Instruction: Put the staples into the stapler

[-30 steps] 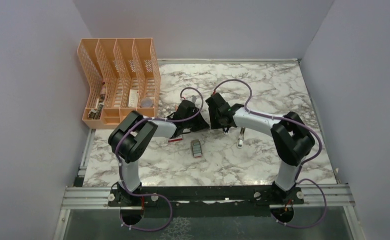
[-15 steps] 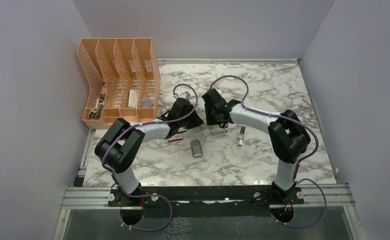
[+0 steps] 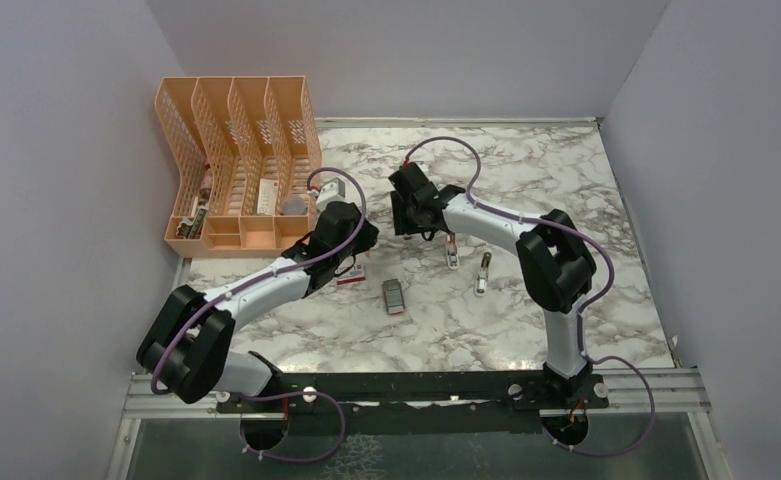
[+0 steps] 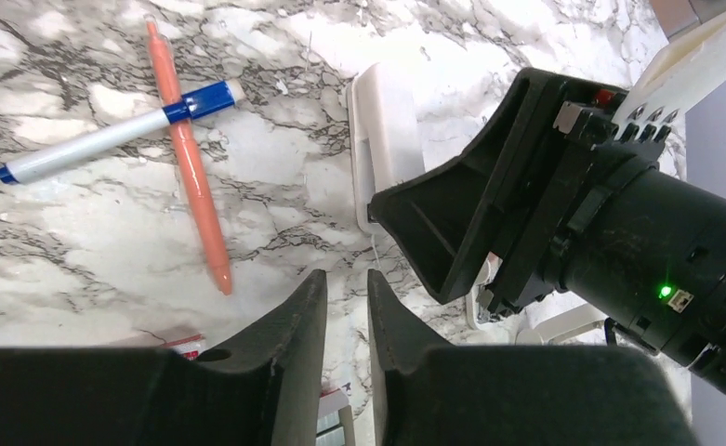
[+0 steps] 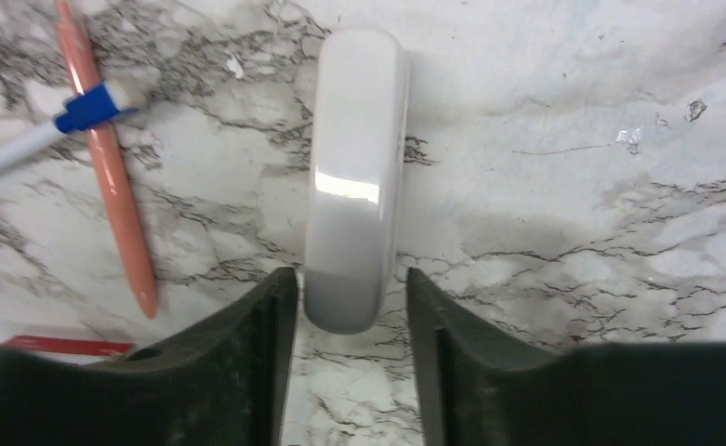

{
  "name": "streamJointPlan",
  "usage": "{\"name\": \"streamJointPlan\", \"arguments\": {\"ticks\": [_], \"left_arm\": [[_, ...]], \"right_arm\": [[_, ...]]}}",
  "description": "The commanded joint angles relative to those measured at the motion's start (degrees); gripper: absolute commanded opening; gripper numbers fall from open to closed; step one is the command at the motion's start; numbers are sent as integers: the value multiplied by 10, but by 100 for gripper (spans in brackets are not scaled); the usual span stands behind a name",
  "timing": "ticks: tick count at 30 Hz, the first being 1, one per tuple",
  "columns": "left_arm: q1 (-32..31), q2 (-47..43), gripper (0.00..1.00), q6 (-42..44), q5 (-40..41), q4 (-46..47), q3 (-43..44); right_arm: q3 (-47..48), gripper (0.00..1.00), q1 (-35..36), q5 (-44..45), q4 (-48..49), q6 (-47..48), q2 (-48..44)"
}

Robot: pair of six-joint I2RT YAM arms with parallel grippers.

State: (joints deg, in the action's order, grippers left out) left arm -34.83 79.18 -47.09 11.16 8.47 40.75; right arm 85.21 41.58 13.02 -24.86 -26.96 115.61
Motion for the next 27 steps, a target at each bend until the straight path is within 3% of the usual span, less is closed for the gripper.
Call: {"name": "streamJointPlan", "arguments": {"ticks": [1, 4, 8, 10, 12, 16, 21, 27], "left_arm": [[2, -34, 26, 22, 32, -15, -4], [2, -45, 31, 30, 21, -20, -2], [2, -63, 39, 42, -7, -19, -3], [2, -69, 48, 52, -32, -17, -4], [2, -73, 64, 56, -54, -17, -5], [2, -72, 85, 71, -93, -24, -1], [1, -63, 94, 72, -139, -16, 1], [0, -34, 89, 58, -188, 15, -1]], "right_arm": [[26, 59, 3, 10, -3, 3, -13], [19, 70, 3, 25, -4, 9, -44], [-1, 72, 0, 68, -7, 21, -100], [-14, 71, -7, 93, -8, 31, -123], [-22, 71, -21, 105, -13, 42, -135], [-16, 71, -64, 73, -48, 88, -121], [-6, 69, -98, 22, -73, 125, -95], [-5, 60, -100, 5, -76, 133, -74]]}}
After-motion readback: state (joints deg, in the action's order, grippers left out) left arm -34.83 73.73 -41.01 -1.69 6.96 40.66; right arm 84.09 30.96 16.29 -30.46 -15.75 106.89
